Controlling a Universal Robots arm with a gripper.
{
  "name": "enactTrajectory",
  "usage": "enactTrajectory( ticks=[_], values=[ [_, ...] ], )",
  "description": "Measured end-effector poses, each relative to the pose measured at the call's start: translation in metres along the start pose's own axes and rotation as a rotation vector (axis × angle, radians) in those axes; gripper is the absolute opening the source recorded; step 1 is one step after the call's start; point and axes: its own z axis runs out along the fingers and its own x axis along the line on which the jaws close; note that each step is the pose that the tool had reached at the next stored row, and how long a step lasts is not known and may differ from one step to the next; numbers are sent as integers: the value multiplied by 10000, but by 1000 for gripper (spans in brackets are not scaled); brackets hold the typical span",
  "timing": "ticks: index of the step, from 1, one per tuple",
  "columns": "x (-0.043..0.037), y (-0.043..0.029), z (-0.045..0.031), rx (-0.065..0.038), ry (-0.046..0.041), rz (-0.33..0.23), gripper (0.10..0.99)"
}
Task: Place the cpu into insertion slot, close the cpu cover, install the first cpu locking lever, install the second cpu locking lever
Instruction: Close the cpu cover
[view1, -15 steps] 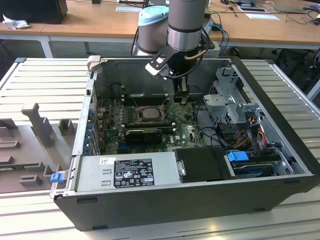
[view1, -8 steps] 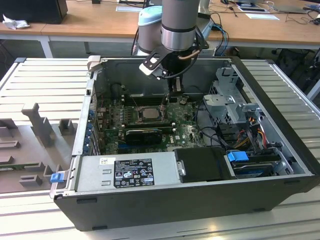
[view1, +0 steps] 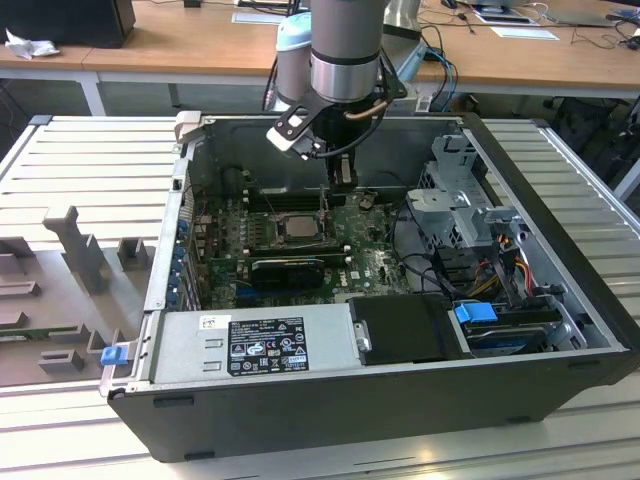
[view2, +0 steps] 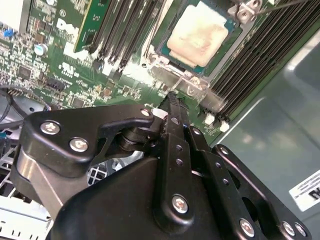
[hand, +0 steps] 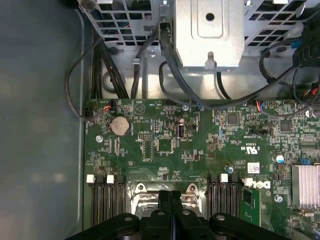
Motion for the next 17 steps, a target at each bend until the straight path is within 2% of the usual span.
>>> enactTrajectory(
  ticks=[2, 4, 6, 11, 15, 17],
  values=[
    [0, -88, 0, -1, 2, -1, 106],
    [0, -138, 14, -2, 4, -1, 106],
    [-2, -158, 90, 3, 11, -150, 106],
    [-4, -183, 197, 6, 19, -279, 106],
    [-4, -374, 248, 5, 25, -351, 106],
    [-5, -429, 280, 7, 26, -385, 106]
  ],
)
